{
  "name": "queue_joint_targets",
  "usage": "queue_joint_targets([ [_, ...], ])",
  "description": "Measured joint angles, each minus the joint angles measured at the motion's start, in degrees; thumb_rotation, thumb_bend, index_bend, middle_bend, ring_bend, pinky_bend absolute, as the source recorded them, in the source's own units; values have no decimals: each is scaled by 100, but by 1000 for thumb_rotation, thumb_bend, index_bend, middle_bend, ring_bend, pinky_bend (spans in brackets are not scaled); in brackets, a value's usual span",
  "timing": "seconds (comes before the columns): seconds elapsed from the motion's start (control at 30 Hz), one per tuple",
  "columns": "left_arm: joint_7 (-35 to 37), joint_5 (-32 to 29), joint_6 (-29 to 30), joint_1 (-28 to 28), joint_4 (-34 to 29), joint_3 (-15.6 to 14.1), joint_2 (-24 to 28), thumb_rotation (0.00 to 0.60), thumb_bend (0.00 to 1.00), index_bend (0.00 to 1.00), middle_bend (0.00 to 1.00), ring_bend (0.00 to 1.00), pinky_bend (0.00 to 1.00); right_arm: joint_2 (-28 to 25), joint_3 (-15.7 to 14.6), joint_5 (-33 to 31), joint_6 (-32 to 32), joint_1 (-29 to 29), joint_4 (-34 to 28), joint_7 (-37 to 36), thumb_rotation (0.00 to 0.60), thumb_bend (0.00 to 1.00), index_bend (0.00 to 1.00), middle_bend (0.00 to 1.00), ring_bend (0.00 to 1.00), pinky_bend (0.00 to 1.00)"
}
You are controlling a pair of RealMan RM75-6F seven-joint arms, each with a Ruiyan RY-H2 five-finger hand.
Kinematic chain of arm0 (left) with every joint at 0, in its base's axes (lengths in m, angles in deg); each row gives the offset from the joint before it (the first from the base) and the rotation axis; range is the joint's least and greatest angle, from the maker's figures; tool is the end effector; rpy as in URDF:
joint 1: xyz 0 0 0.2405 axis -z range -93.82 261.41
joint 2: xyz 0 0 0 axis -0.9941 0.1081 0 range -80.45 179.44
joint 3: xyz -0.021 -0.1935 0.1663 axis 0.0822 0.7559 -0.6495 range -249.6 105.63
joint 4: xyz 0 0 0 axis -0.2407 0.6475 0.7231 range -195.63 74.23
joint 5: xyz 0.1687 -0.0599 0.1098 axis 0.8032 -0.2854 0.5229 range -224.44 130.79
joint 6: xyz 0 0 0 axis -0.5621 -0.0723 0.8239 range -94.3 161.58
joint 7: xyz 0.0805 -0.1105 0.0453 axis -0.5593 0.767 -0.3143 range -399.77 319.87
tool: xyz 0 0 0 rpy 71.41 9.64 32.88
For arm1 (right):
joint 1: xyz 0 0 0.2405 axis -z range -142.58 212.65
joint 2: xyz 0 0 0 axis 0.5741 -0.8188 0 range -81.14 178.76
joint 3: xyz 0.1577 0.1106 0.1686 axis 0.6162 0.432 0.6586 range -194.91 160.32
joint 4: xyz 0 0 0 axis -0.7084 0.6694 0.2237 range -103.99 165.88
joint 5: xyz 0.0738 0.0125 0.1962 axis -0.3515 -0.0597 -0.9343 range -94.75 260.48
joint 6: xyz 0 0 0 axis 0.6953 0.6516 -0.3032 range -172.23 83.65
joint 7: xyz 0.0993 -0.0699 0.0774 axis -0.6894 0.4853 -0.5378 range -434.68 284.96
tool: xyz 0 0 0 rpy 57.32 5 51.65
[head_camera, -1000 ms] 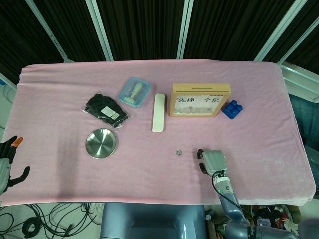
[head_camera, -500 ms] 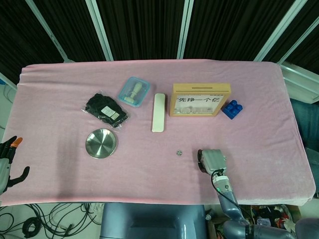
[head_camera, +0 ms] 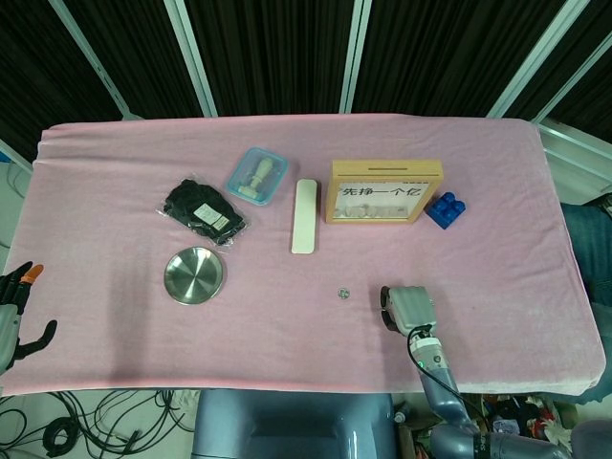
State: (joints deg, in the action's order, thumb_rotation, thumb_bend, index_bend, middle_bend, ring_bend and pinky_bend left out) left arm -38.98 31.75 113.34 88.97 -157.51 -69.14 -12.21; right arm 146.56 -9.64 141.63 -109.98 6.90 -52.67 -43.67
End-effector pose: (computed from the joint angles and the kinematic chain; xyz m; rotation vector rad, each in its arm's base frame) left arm -0.3195 0.1800 0.1591 -1.3116 -1.0660 -0.8334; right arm -0.2112 -0.2783 -0.0478 1.6427 -1.0728 0.7296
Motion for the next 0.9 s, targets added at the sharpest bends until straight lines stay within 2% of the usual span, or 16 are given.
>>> queue_joint_targets([
  [0.9, -24, -24, -14, -3, -18, -2, 2, 600, 371, 54, 4, 0, 0, 40, 26, 28, -54, 4, 2, 5, 600, 360, 548, 821, 884, 917],
])
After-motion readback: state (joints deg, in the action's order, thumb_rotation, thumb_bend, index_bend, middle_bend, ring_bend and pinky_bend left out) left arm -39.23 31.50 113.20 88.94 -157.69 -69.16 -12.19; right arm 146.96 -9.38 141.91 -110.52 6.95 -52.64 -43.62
